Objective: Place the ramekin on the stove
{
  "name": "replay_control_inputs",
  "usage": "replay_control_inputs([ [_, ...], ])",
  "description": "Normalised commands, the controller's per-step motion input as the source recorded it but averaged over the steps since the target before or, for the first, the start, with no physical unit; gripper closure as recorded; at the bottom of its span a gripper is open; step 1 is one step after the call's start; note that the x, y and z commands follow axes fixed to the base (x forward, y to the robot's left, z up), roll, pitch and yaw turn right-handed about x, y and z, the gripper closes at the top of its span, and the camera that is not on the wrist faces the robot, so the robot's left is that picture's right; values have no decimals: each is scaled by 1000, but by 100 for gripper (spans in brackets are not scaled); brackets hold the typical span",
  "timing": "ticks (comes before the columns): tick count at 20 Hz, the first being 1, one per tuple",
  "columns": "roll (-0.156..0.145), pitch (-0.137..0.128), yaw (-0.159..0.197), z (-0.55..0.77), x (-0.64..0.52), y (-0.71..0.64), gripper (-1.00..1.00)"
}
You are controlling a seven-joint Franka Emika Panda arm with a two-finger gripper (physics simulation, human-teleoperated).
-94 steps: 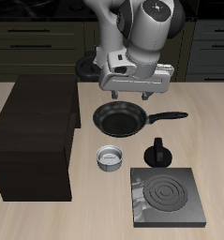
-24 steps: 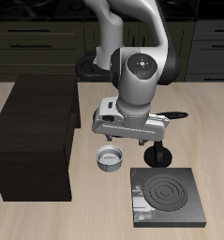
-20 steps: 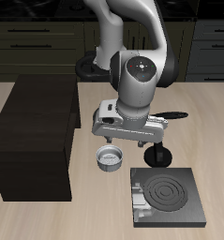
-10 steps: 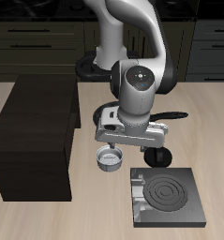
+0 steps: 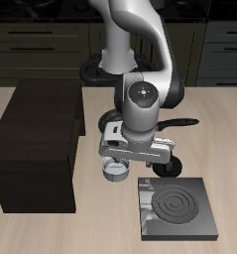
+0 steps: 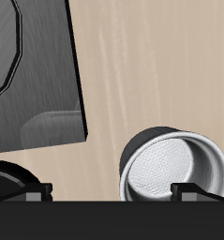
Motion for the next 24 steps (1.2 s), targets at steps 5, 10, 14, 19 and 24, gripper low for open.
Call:
replay_control_inputs([
  [5,17,21,-16,-130,27,-24,100],
  [10,22,30,-43,-109,24,-87,100],
  [14,5,-6,-31,47,-24,-108,100],
  [19,-5,-4,-15,56,-14,-77,100],
  [24,-2,-25,5,143,-26,-35,100],
])
